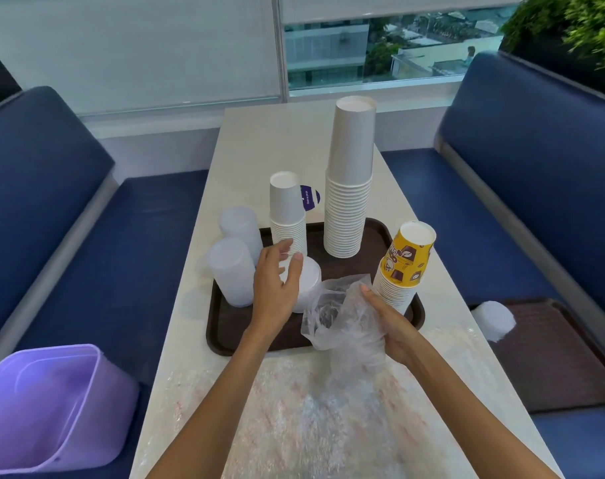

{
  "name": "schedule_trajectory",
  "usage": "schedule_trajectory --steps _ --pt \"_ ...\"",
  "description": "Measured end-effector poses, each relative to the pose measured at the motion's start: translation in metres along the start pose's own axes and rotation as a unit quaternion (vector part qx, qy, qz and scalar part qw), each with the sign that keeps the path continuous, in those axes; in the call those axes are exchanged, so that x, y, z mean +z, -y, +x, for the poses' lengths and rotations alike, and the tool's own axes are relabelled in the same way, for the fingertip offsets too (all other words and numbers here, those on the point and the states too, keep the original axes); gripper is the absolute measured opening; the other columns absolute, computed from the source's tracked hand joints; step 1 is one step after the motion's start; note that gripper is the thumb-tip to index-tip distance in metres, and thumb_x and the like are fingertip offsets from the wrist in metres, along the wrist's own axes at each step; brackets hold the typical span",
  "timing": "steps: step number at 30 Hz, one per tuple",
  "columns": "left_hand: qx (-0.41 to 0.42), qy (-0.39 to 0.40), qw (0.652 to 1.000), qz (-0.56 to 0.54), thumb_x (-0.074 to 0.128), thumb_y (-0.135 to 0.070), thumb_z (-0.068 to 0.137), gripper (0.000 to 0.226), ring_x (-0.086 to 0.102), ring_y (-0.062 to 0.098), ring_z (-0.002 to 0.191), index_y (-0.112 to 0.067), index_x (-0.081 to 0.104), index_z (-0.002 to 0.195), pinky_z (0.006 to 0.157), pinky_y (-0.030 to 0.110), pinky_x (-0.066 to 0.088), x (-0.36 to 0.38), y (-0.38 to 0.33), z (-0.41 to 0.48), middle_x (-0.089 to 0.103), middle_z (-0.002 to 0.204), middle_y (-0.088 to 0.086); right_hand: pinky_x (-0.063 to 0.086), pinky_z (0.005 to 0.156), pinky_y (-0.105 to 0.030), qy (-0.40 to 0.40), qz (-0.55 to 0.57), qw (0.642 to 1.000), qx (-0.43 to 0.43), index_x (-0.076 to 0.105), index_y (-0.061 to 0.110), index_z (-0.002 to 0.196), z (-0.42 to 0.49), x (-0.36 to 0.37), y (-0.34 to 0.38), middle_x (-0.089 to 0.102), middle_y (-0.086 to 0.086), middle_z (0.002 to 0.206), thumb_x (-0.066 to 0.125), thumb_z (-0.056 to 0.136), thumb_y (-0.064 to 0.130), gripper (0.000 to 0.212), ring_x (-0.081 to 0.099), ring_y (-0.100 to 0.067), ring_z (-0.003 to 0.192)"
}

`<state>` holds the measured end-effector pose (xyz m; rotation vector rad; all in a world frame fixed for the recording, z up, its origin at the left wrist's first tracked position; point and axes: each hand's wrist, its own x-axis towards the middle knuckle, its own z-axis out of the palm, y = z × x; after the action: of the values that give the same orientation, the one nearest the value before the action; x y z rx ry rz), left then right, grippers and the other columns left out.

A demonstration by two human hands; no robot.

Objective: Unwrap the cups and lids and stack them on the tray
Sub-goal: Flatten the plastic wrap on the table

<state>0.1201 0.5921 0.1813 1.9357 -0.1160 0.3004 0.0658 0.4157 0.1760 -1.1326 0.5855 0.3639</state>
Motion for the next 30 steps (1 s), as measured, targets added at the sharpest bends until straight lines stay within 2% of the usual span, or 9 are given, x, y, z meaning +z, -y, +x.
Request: schedule_trajectory --steps 6,9,12,14,16,20,25,27,30 --pt "0.103 0.072 0.992 0.020 0.050 -0.072 0.078 0.054 0.052 0.003 0.107 -0.031 0.058 0.112 0.086 0.012 0.041 -0.013 -0.001 -0.062 0.059 0.109 -0.014 0.037 0.109 -0.047 0.033 -0.023 0.999 0.011 0.055 0.020 0.127 0.007 0.005 -0.008 0.060 -0.009 0.128 0.047 0.091 0.053 0.049 0.055 -0.028 0.120" --pt "0.145 0.052 0.986 0.068 0.055 -0.063 0.082 0.043 0.051 0.000 0.093 -0.021 0.064 0.092 0.080 0.010 0.040 -0.008 0.004 -0.083 0.059 0.094 -0.018 0.052 0.088 -0.039 0.042 -0.015 0.999 0.007 0.051 0.023 0.134 0.007 0.009 -0.011 0.061 -0.003 0.124 0.044 0.092 0.056 0.054 0.062 -0.023 0.107" --pt "0.072 -0.012 0.997 0.022 0.057 -0.046 0.088 0.030 0.054 0.004 0.074 -0.020 0.058 0.074 0.067 0.011 0.040 -0.010 0.006 -0.091 0.056 0.073 -0.018 0.057 0.066 -0.030 0.127 -0.015 0.992 0.003 0.059 0.023 0.122 -0.003 0.013 -0.013 0.072 0.000 0.108 0.049 0.089 0.054 0.046 0.070 -0.017 0.093" --pt "0.012 -0.043 0.998 -0.048 0.061 -0.037 0.090 0.030 0.052 0.004 0.064 -0.014 0.056 0.071 0.061 0.016 0.042 -0.014 0.004 -0.091 0.057 0.065 -0.003 0.058 0.074 -0.032 0.175 -0.023 0.984 -0.015 0.057 0.022 0.124 -0.006 0.015 -0.016 0.069 -0.004 0.115 0.072 0.074 0.048 0.059 0.068 -0.020 0.101" --pt "-0.012 -0.058 0.995 -0.076 0.058 -0.027 0.090 0.028 0.046 0.005 0.060 -0.005 0.056 0.073 0.058 0.021 0.041 -0.021 0.003 -0.090 0.055 0.064 0.013 0.059 0.078 -0.033 0.188 -0.023 0.982 -0.013 0.048 0.020 0.133 -0.008 0.017 -0.018 0.063 -0.006 0.123 0.076 0.073 0.026 0.067 0.065 -0.024 0.105" --pt "-0.051 -0.071 0.994 -0.066 0.059 -0.018 0.091 0.017 0.047 0.001 0.058 -0.018 0.057 0.074 0.057 0.018 0.041 -0.036 0.012 -0.098 0.054 0.061 -0.003 0.054 0.088 -0.042 0.144 -0.069 0.987 -0.028 0.049 0.021 0.133 -0.009 0.020 -0.020 0.057 -0.011 0.131 0.076 0.061 0.016 0.078 0.061 -0.031 0.109" --pt "-0.129 -0.091 0.987 -0.026 0.065 -0.024 0.088 0.006 0.058 0.009 0.079 -0.023 0.061 0.093 0.067 0.010 0.047 -0.057 0.021 -0.104 0.062 0.092 -0.002 0.055 0.085 -0.039 0.154 -0.080 0.985 -0.021 0.056 0.011 0.128 -0.019 0.023 -0.023 0.064 -0.012 0.122 0.069 0.076 0.006 0.054 0.064 -0.029 0.103" --pt "-0.181 -0.064 0.980 -0.057 0.064 -0.044 0.083 0.034 0.058 0.010 0.097 -0.025 0.059 0.110 0.078 0.015 0.048 -0.065 0.023 -0.099 0.058 0.115 -0.001 0.058 0.079 -0.036 0.174 -0.087 0.981 -0.024 0.059 0.011 0.122 -0.022 0.027 -0.023 0.067 -0.012 0.116 0.065 0.081 0.002 0.043 0.067 -0.026 0.096" --pt "-0.235 0.059 0.965 -0.104 0.065 -0.073 0.062 0.092 0.050 0.015 0.123 -0.027 0.042 0.138 0.103 0.039 0.045 -0.077 0.019 -0.088 0.048 0.137 -0.005 0.058 0.080 -0.034 0.221 -0.102 0.969 -0.027 0.060 0.011 0.119 -0.028 0.038 -0.024 0.069 -0.012 0.111 0.065 0.079 0.001 0.041 0.069 -0.024 0.092"
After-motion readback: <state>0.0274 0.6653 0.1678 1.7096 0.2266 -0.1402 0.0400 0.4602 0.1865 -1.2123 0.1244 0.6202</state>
